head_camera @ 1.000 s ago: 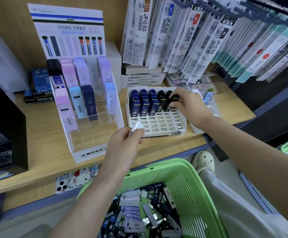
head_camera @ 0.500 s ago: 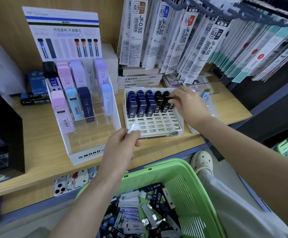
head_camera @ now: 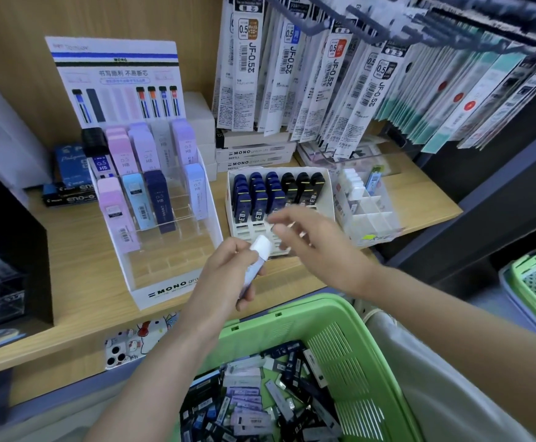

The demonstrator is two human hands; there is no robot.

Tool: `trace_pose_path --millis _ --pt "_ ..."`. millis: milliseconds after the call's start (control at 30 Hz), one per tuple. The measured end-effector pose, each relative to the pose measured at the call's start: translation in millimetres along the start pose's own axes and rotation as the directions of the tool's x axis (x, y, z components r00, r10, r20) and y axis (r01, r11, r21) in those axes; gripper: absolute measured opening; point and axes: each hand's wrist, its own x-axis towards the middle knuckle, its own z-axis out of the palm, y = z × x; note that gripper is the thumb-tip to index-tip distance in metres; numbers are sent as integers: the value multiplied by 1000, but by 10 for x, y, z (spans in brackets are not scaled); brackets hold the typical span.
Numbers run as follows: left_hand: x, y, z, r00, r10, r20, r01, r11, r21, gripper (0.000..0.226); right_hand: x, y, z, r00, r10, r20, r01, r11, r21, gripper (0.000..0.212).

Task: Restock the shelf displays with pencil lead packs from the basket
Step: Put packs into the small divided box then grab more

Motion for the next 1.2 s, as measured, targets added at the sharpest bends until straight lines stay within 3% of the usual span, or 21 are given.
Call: trace_pose_path --millis 100,267,467,633,700,833,1000,1200 --pt "-19 -37 -24 999 48 24 -49 997 62 16 -138 -83 56 993 61 98 -78 981 178 10" --pt "-41 -50 -49 994 110 7 -111 992 57 14 -233 -89 -10 987 162 -11 -145 909 391 13" --pt "-34 -87 -1 927 372 50 -369 879 303 8 -430 -70 -180 975 222 -21 -182 846 501 9" --pt "-9 -175 188 878 459 134 -452 706 546 6 -624 63 -403 966 251 -57 -206 886 415 6" --pt "44 -148 277 863 467 195 -474 611 634 4 -670 201 -555 949 284 -135 -212 895 393 6" --pt "246 32 594 798 504 330 -544 365 756 25 -672 550 -931 900 305 -312 -238 942 237 4" --pt "615 180 1032 684 476 553 -652 58 756 37 -431 860 -1238 859 257 -444 -250 965 76 18" --pt "1078 150 1076 613 431 663 -683 -134 718 52 -18 1076 -1296 880 129 -457 -174 983 -59 8"
